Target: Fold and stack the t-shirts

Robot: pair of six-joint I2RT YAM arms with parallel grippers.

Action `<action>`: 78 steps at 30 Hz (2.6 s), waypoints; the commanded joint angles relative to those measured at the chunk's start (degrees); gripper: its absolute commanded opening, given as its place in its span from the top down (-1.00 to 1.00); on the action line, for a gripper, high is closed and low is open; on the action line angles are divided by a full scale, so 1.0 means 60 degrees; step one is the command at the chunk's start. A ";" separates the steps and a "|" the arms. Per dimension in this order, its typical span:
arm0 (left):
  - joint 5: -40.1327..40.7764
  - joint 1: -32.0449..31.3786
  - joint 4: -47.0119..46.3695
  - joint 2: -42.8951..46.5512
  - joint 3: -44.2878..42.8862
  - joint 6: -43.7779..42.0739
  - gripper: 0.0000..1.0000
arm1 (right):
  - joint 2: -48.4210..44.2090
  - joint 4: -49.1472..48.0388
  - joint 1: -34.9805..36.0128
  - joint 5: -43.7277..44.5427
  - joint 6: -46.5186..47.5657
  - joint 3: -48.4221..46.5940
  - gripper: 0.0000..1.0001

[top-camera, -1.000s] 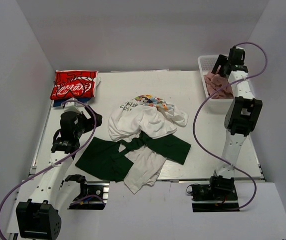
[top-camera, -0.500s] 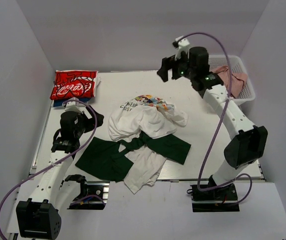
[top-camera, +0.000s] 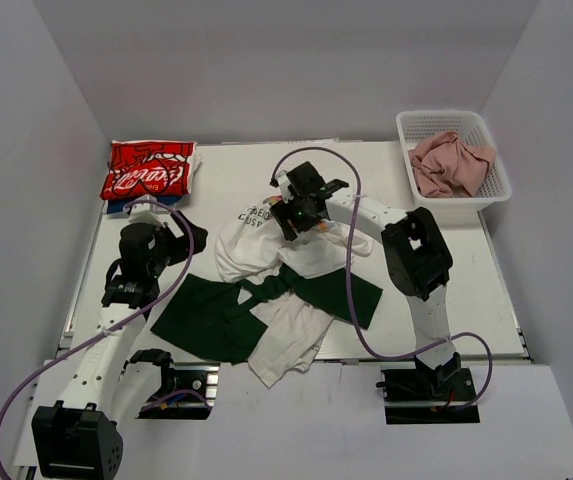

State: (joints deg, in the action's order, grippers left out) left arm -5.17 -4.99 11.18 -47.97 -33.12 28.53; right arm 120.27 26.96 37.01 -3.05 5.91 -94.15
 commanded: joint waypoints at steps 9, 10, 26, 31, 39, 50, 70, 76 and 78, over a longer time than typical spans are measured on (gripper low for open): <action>0.0173 0.0056 0.0026 0.0304 -0.0075 0.0049 -1.00 | -0.1674 -0.1473 -0.0045 0.2572 -0.0927 -0.0011 1.00; 0.0173 0.0056 0.0113 0.0304 -0.0162 0.0049 -1.00 | -0.1922 -0.1577 -0.0104 0.3009 -0.1144 -0.0055 1.00; 0.0377 0.0056 0.0100 -0.0311 -0.0163 0.0049 -1.00 | -0.4181 -0.3189 -0.4701 0.5122 -0.1909 -0.2268 1.00; 0.0582 0.0056 0.0187 -0.0399 -0.0251 0.0049 -1.00 | -0.2545 -0.2314 -0.6020 0.4539 -0.2332 -0.3335 1.00; 0.1080 0.0056 0.0625 -0.0867 -0.0427 0.0311 -1.00 | 0.0022 -0.1216 -0.7765 0.3247 -0.3839 -0.3805 0.87; 0.2561 0.0056 0.3818 -0.1820 -0.0602 0.3051 -1.00 | -0.2563 -0.0699 -0.7227 0.1460 -0.3024 -0.2039 -0.81; 0.1302 -0.0032 0.2167 -0.3078 0.1346 0.3185 -0.45 | -0.7986 -0.1711 -0.0562 0.3922 -0.3958 0.6794 -0.81; 0.0086 -0.0032 0.0804 -0.4822 0.1127 0.2306 1.00 | -0.9334 0.0437 0.0465 0.3688 -0.4895 0.7605 -0.81; 0.0289 -0.0032 0.0803 -0.4940 0.0776 0.2218 1.00 | -0.9497 0.0982 0.0963 0.3162 -0.5043 0.8204 -0.81</action>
State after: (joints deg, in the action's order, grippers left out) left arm -1.89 -4.95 15.51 -73.93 -29.61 44.80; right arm 65.45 25.04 39.99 17.74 -20.64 -47.99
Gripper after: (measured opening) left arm 0.029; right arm 0.904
